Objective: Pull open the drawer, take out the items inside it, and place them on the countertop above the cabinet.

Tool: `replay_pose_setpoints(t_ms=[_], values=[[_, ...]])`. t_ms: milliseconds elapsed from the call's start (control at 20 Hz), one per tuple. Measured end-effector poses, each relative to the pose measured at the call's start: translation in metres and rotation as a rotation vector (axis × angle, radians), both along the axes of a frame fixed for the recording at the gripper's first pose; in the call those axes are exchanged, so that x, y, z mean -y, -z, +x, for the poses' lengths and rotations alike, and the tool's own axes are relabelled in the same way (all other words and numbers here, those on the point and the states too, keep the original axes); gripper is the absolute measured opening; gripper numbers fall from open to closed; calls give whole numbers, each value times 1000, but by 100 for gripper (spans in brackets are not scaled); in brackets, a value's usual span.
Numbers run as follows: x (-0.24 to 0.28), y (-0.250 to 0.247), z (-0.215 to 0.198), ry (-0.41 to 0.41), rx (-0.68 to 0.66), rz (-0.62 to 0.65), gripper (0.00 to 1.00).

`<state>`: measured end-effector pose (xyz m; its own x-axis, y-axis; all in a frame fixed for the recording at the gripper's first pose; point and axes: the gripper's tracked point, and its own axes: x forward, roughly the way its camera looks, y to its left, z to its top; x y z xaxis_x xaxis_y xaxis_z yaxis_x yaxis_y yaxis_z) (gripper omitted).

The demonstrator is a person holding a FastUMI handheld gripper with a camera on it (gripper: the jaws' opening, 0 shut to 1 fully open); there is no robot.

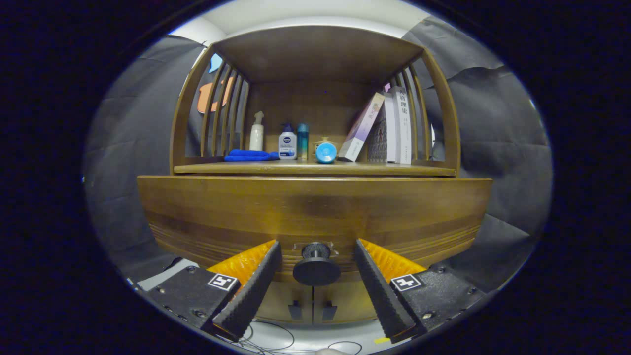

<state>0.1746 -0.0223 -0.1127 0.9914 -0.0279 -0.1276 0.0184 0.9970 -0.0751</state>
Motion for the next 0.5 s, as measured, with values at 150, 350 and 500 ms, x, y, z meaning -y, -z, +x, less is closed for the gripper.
replay_pose_setpoints(t_ms=[150,350,500], values=[[-1,0,22,2,8,13,98],[-3,-1,49,9,24,8,98],[-3,-2,62,6,24,5,98]])
